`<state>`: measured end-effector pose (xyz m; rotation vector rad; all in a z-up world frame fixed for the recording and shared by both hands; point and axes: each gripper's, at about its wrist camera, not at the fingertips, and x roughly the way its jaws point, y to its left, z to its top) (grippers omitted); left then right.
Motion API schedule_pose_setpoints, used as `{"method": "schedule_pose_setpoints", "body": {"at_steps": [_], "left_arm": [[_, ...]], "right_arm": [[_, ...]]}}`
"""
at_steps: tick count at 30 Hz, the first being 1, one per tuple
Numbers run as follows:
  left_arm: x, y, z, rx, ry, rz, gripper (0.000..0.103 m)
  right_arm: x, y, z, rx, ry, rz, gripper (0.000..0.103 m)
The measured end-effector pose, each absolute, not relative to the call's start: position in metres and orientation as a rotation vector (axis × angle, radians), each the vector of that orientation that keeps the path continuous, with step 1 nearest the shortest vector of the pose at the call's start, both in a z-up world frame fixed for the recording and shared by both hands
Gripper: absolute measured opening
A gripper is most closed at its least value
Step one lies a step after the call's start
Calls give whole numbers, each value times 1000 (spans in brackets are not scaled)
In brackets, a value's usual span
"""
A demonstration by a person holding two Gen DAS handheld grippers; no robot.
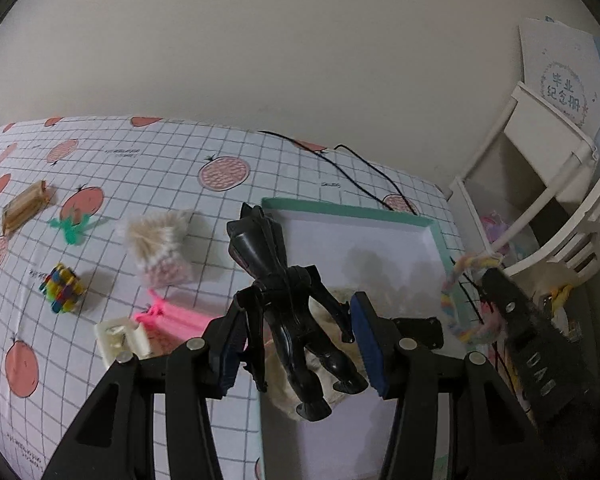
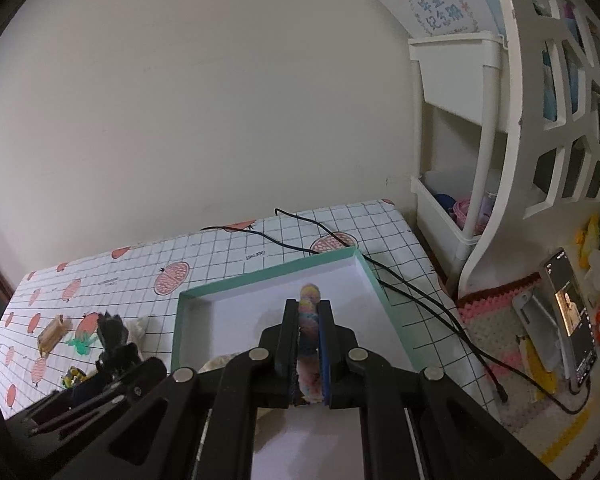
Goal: Organize objects
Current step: 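Lift and carry the black figure and bead bracelet over the tray, then release the black figure with the left tool while the right drops the bracelet onto the car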
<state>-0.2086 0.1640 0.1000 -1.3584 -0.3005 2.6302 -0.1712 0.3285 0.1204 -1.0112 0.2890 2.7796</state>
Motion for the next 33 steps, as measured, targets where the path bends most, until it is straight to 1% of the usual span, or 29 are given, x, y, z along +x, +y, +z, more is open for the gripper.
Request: {"method": "schedule_pose_setpoints", "body": {"at_steps": [6, 20, 33], "left_arm": [[-227, 168, 91, -1377, -314, 2622, 52], [-259, 185, 68, -1415, -282, 2558, 53], [-262, 197, 56, -1474, -261, 2489, 53]], "right_arm": [[-174, 329, 110, -1027, 351, 2786, 10], [-184, 329, 90, -1044, 350, 2748, 10], [-187, 334, 75, -1116, 367, 2700, 10]]}}
